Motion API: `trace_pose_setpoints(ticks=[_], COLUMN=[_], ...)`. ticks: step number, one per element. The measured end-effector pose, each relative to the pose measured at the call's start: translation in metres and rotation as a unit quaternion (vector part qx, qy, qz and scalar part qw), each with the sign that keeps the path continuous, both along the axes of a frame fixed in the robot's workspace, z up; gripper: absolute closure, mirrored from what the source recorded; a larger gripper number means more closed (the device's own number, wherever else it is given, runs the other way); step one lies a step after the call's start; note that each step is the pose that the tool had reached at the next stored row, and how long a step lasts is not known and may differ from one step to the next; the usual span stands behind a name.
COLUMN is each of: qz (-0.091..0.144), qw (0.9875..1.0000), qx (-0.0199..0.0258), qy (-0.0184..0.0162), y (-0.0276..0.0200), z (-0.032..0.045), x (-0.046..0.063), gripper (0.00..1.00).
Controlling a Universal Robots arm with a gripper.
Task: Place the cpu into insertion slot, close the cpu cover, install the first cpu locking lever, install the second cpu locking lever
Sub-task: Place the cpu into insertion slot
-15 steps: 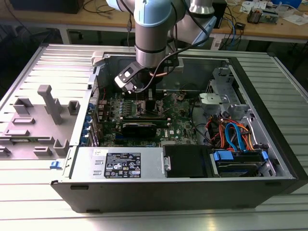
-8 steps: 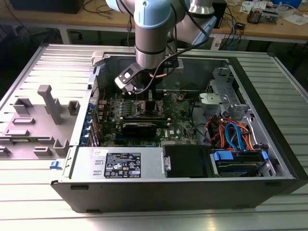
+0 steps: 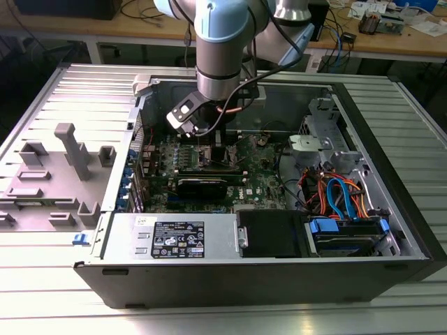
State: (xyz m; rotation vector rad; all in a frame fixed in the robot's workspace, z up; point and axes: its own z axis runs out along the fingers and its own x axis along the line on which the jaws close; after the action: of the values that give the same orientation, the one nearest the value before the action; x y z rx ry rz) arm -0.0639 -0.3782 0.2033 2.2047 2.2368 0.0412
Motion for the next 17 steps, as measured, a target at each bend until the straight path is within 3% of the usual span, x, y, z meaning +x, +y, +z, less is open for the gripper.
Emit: trace_pose_setpoints(ticks=[17], qz=[-0.006], qw=[1.0000], qx=[-0.0001], qy=[0.0002], y=[-0.0004], z=[-0.0005], x=[-0.0002], gripper=[0.46])
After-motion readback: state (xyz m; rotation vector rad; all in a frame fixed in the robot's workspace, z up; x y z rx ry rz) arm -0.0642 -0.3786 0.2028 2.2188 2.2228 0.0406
